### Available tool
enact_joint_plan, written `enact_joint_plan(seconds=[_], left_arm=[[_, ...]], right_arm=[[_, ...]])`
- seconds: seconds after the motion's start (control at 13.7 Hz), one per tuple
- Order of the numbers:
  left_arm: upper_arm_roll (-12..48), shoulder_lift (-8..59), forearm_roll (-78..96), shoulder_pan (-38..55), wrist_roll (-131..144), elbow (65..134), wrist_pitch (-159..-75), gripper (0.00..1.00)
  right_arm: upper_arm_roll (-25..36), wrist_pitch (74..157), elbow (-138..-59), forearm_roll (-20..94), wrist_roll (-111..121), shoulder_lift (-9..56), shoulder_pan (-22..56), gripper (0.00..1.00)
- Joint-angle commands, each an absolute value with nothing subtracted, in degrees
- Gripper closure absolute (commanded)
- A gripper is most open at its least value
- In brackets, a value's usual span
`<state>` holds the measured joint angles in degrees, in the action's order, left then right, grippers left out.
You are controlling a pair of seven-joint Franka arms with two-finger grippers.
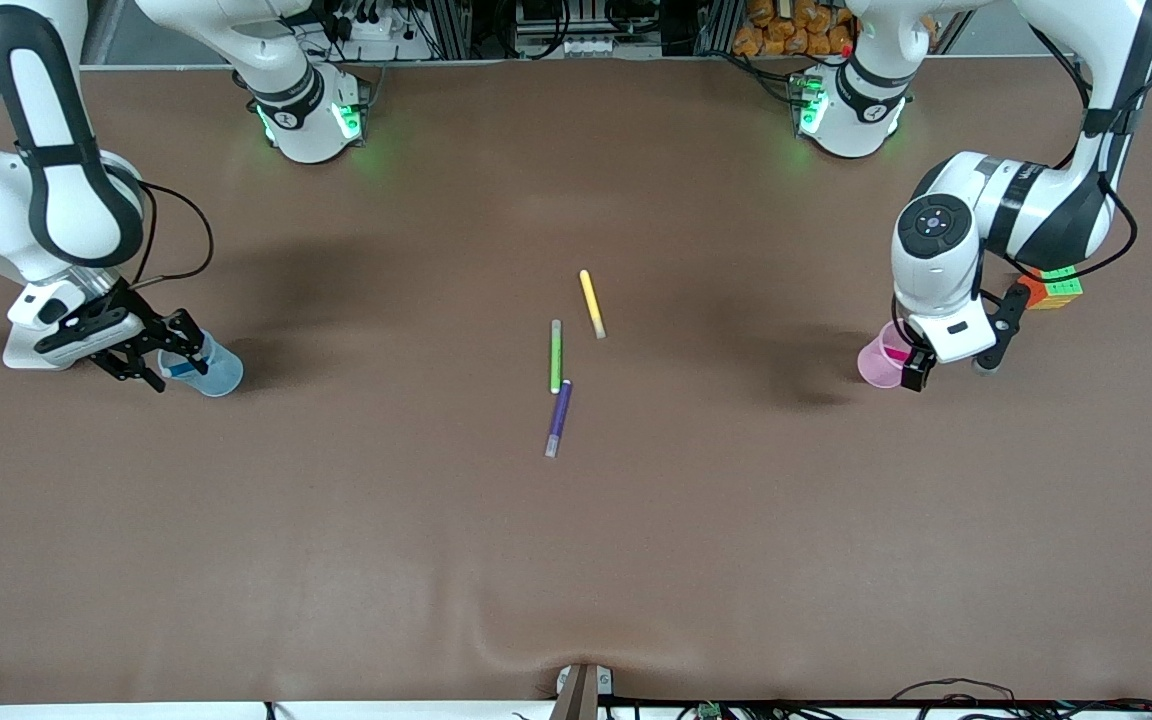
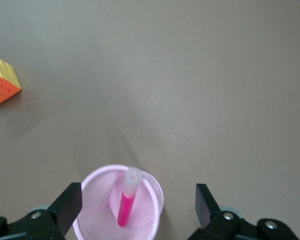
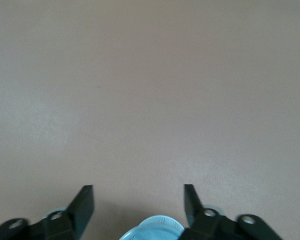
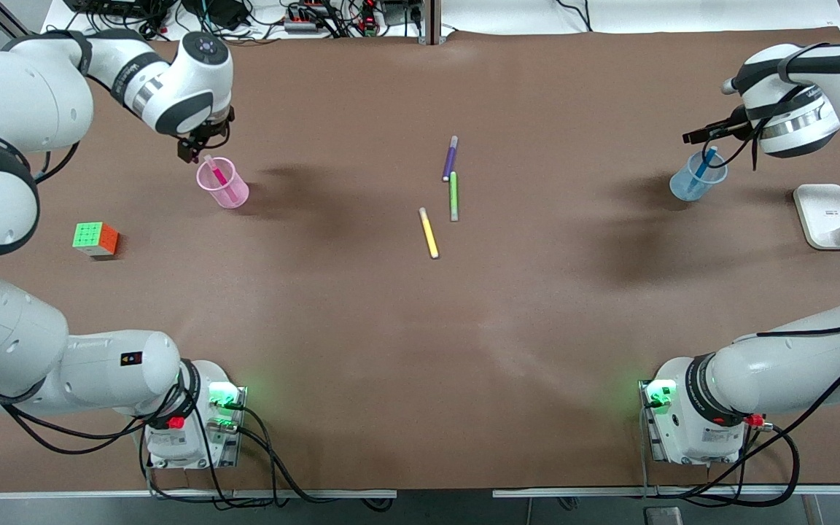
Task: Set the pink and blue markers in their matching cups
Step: 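Open both grippers to drop the markers into the cups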
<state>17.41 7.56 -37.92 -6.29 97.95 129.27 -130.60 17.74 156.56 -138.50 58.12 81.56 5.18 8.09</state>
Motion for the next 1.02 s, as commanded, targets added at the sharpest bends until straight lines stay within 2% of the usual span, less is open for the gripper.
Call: enact_joint_plan(seconds=[0.0,0.51,0.73,0.95], left_arm=[[19.8,7.1,-32.8,-6.3,96.3,125.6,-125.0,0.00],[20.9,7.0,-18.0,-6.8,85.6,115.9,-114.6,0.00],[20.9,6.9,-14.6,-6.9,80.4,112.1,-109.5,0.00],[20.7,7.2,-7.9,-7.0,75.1,105.5,-103.8,0.00]], right_arm=[[17.3,155.0,-136.6,59.7,81.9,5.0,6.9,0.00],[17.4,151.4,-131.1,59.2,69.9,6.8,7.0,0.00],[17.8,142.4,-124.0,57.4,69.9,10.8,4.1,0.00],[17.8,136.8,-118.3,50.0,64.4,12.7,1.7,0.00]])
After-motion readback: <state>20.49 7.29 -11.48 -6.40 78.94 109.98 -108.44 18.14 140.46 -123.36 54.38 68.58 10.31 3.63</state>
